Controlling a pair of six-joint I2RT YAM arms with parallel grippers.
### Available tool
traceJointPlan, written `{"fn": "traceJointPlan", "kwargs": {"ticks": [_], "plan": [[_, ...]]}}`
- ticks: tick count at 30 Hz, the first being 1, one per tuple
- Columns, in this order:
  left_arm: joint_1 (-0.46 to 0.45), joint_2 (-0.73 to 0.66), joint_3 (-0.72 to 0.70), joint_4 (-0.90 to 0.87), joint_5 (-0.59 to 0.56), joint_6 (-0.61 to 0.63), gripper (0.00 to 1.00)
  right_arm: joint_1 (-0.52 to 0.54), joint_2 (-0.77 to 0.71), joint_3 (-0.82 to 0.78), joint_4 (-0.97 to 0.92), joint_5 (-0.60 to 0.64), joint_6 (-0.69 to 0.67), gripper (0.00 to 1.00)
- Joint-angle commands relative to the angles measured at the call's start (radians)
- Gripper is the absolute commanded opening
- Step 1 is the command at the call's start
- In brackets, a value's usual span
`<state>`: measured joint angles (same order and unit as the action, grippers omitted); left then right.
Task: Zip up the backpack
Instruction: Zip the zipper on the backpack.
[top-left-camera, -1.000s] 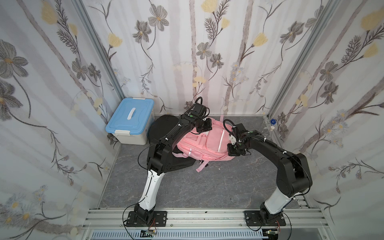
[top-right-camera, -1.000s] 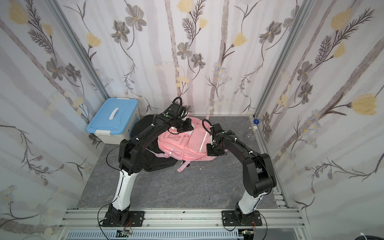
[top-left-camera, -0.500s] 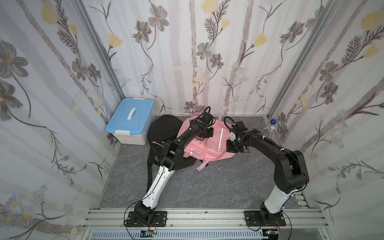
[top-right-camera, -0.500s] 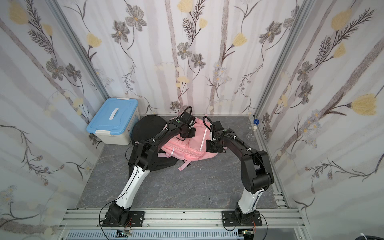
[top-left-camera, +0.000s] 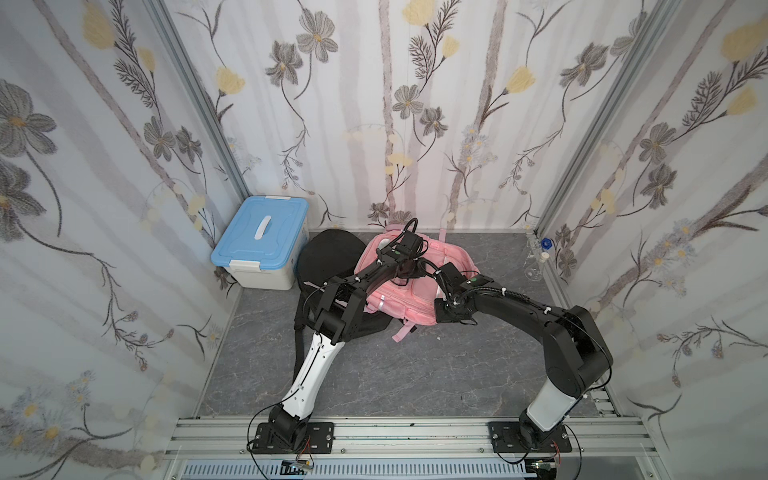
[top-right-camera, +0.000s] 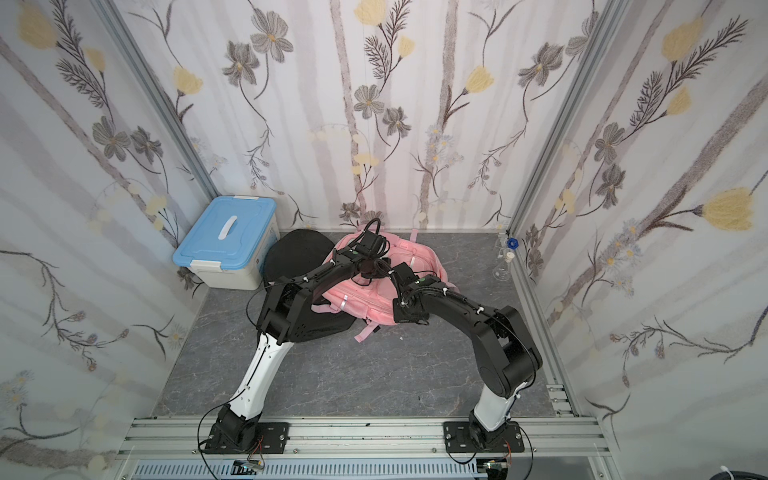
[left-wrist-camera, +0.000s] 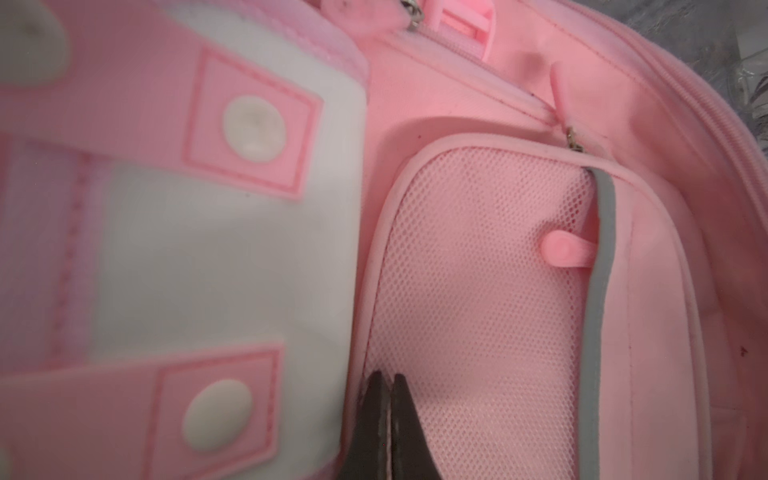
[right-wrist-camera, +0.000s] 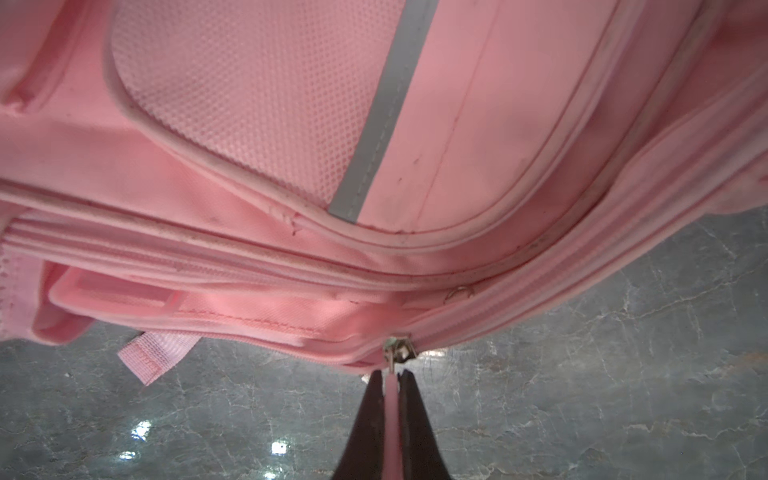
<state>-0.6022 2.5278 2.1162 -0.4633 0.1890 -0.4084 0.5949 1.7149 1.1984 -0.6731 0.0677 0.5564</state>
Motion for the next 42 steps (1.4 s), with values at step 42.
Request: {"fn": "traceJointPlan", "kwargs": {"ticks": [42], "plan": [[0.003,0.052,-0.073,-0.243,0.082,-0.059,0.00,0.187,0.165,0.041,0.494,-0.403,0.048,0.00]]}}
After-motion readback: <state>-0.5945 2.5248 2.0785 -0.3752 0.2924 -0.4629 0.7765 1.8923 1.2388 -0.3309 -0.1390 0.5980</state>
